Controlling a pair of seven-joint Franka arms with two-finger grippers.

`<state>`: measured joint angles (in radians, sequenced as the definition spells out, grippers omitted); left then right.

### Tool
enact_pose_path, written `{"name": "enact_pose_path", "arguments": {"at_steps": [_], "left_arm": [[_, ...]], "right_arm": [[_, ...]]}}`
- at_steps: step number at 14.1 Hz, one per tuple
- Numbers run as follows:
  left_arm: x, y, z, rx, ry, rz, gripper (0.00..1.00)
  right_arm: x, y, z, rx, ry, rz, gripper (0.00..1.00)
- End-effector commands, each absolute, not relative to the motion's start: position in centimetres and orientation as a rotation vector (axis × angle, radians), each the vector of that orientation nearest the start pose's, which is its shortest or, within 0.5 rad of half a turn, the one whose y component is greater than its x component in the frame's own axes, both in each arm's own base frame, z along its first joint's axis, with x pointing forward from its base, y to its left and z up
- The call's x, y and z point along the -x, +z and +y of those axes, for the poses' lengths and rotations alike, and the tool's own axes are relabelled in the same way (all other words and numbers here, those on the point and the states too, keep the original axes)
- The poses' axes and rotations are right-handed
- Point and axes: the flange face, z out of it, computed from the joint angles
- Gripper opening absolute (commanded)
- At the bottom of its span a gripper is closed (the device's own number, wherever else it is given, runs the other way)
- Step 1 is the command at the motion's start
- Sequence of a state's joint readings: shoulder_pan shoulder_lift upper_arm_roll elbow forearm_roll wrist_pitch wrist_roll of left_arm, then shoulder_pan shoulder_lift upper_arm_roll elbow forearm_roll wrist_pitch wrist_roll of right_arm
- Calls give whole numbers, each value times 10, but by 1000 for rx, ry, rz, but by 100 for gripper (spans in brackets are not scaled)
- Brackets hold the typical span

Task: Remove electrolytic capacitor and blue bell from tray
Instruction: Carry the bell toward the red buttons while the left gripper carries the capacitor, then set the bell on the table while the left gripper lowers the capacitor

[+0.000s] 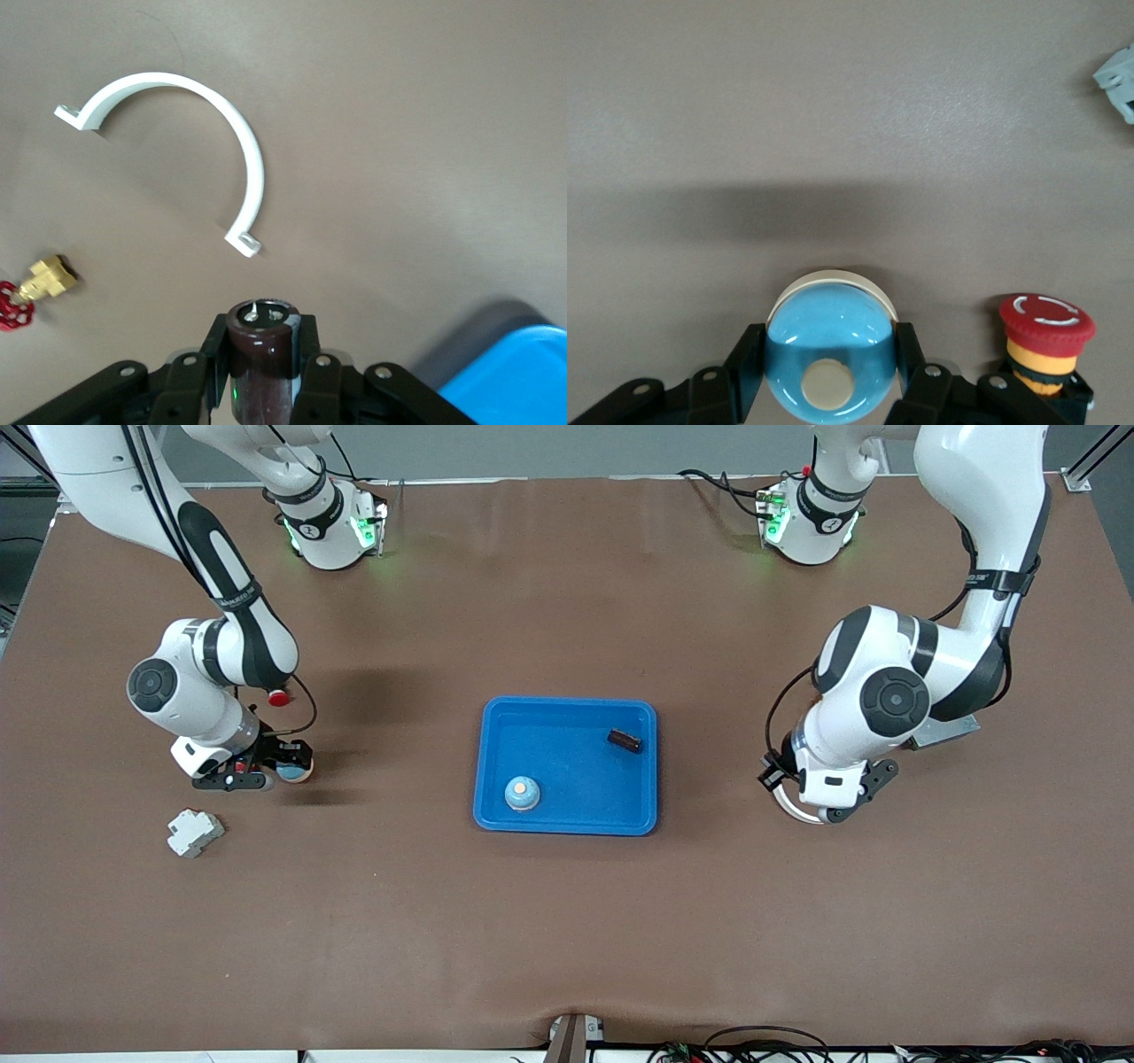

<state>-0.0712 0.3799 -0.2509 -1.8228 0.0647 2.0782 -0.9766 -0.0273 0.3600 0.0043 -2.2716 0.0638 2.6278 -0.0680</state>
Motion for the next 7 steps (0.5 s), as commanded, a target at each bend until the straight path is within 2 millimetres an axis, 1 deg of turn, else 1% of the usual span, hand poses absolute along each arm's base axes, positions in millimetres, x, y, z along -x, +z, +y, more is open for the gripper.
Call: {"name": "enact_pose_path", "arguments": {"at_steps": [1,3,4,5,6,7], "left_arm": [[-593,324,-167,2972,187,-898,0],[-595,319,-157,2984,197,-851,0],[-598,315,-146,2984,198,-843,0],[-599,312,-140,2984,199,-820,0],[-600,308,-132,2982,206,-805,0],[-603,304,-121,2980,204,-808,0]], "right_arm": [[-547,188,-21,3102,16,15,0],[-549,184,-22,3101,20,20,0],[-550,184,-23,3101,18,23,0],[-550,183,-23,3101,18,25,0],[-551,184,-23,3100,16,51,53],[-553,186,-23,3099,11,60,100]]}}
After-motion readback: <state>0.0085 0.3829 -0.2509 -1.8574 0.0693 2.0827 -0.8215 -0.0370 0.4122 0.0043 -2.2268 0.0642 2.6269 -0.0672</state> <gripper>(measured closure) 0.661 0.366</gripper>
